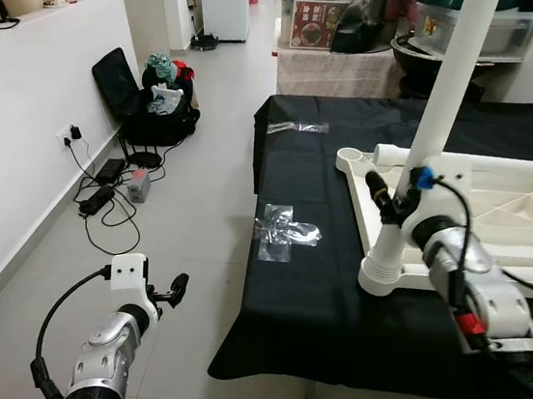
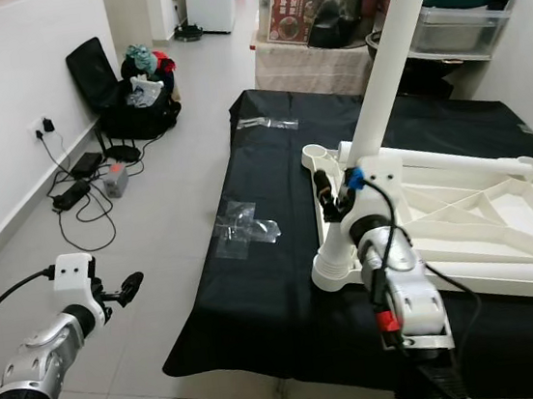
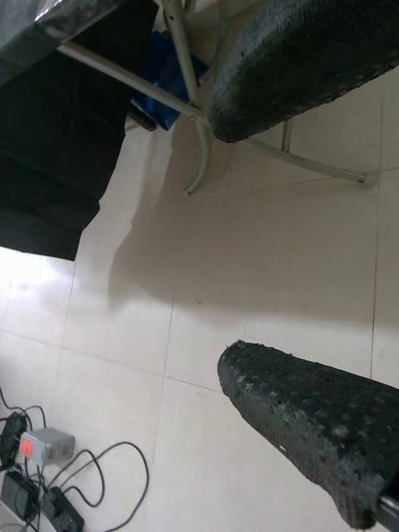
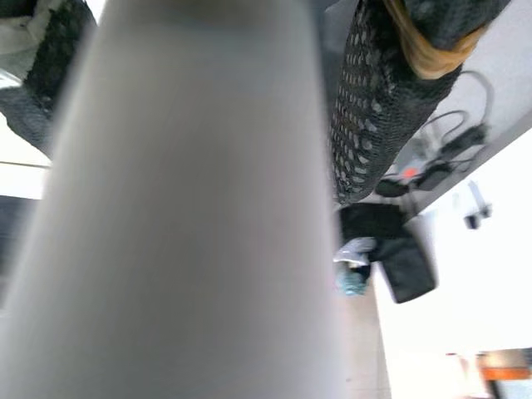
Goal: Building children table
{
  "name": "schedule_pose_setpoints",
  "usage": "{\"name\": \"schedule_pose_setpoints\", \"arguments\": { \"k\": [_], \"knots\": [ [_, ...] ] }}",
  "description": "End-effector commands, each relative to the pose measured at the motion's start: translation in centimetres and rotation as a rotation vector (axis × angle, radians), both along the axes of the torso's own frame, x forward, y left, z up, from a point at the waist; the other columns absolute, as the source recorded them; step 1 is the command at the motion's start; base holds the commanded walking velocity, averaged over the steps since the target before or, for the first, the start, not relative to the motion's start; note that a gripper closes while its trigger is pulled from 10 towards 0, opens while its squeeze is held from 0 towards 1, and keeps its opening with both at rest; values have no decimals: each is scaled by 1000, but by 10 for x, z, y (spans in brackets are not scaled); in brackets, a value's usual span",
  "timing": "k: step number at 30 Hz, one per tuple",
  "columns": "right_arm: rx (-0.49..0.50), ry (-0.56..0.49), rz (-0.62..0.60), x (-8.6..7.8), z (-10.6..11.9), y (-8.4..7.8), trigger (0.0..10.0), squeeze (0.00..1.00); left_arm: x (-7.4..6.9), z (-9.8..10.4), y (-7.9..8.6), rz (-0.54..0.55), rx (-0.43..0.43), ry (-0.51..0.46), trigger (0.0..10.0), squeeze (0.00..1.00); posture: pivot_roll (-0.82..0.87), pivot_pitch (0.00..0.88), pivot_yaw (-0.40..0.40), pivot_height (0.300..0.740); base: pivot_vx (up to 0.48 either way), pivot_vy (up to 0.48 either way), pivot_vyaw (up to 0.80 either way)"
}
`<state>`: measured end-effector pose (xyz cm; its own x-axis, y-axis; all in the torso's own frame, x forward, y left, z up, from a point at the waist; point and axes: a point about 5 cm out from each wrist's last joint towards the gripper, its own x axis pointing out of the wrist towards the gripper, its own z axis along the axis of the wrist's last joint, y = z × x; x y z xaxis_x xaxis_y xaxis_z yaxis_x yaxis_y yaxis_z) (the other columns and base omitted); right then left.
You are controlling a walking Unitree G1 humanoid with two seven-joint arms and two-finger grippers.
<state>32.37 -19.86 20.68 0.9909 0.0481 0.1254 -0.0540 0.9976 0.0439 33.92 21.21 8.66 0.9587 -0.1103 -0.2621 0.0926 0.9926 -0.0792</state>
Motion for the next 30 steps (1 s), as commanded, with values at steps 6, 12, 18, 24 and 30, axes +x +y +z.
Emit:
{"name": "schedule_pose_setpoints", "arguments": {
  "k": [6, 12, 18, 24, 30],
  "knots": [
    [-160, -42, 267, -9, 18, -6, 10000, 0, 0, -2, -3, -30, 2, 9, 10000, 0, 65, 0, -81, 740, 0, 0, 0],
    [-210, -52, 361, -10, 23, -6, 10000, 0, -1, -2, -4, -40, 0, 10, 10000, 0, 67, 0, -80, 740, 0, 0, 0],
    [-280, -25, 522, -12, 15, -1, 10000, 0, 0, 0, -3, -51, 1, 9, 10000, 0, 67, 0, -77, 740, 0, 0, 0],
    [-334, -1, 596, -8, 15, -17, 10000, 0, 0, 1, -1, -62, 1, 3, 10000, 0, 74, 0, -86, 740, 0, 0, 0],
    [-364, 14, 647, -6, 18, -22, 10000, 0, -1, 1, -4, -69, -6, -10, 10000, 0, 71, 0, -88, 740, 0, 0, 0]
  ]
}}
